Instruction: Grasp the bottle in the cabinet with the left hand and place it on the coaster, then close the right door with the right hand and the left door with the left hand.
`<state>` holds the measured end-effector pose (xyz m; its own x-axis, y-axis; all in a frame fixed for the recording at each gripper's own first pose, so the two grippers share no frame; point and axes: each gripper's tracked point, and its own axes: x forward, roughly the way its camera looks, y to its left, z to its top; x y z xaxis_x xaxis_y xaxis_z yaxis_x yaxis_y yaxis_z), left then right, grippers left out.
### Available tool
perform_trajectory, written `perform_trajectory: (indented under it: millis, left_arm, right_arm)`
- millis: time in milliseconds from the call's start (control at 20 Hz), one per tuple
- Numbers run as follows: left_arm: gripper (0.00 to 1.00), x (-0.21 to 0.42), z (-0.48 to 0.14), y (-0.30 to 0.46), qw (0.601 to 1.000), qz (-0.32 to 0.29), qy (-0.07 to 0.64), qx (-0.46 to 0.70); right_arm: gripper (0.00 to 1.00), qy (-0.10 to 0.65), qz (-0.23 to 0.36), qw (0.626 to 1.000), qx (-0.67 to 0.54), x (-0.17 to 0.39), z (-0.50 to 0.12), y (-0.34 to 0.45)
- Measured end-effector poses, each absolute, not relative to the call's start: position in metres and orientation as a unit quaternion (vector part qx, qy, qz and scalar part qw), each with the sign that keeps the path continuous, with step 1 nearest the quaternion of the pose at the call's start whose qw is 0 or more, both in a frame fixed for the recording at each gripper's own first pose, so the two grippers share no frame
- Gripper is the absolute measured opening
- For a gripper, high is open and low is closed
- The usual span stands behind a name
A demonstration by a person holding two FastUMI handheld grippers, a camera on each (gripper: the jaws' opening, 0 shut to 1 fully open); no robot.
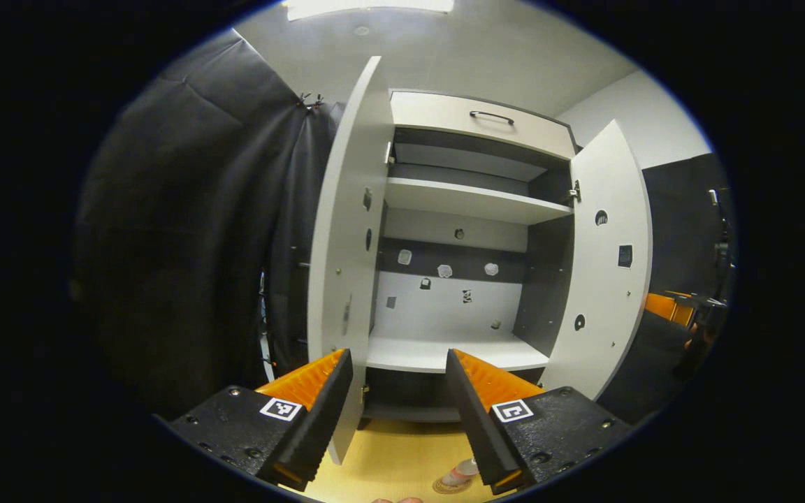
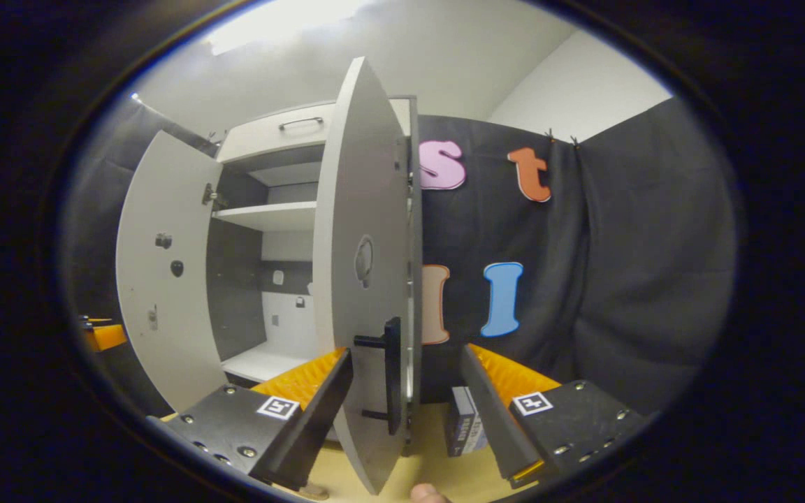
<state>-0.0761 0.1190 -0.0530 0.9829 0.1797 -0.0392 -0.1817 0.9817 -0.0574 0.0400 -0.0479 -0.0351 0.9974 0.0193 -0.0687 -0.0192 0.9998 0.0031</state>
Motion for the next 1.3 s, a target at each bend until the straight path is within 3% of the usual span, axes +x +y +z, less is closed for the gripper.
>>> perform_trajectory:
  millis: [50,200,250,350,400,600,650,750,1300]
  left_arm:
    - [0.84,-0.079,-0.054,0.125,0.995,0.098,0.018,-0.03]
    - [0.84,-0.093,-0.054,0.143,0.992,0.119,0.021,-0.032]
    - [0.78,-0.096,-0.054,0.147,0.991,0.125,0.021,-0.032]
    - [0.77,-0.105,-0.054,0.158,0.99,0.138,0.019,-0.03]
    - [0.84,-0.109,-0.054,0.164,0.989,0.145,0.02,-0.029]
    - [0.78,-0.119,-0.054,0.184,0.985,0.166,0.021,-0.029]
    - [0.84,-0.119,-0.055,0.188,0.985,0.171,0.021,-0.028]
    - [0.84,-0.119,-0.057,0.194,0.983,0.179,0.024,-0.028]
    - [0.84,-0.07,-0.07,0.236,0.983,0.18,0.025,-0.041]
  right_arm:
    - [0.95,0.035,0.017,0.999,0.002,0.044,-0.036,-0.038]
    - [0.93,0.041,0.039,0.998,0.008,0.057,-0.04,-0.01]
    - [0.93,0.043,0.045,0.998,0.009,0.062,-0.041,-0.001]
    - [0.95,0.045,0.056,0.997,0.013,0.072,-0.043,0.017]
    - [0.95,0.049,0.063,0.997,0.017,0.078,-0.045,0.026]
    - [0.93,0.057,0.092,0.994,0.02,0.092,-0.052,0.069]
    - [0.96,0.055,0.095,0.994,0.019,0.094,-0.051,0.075]
    - [0.95,0.054,0.101,0.993,0.022,0.098,-0.053,0.085]
    - [0.96,0.058,0.085,0.994,0.032,0.092,-0.059,0.079]
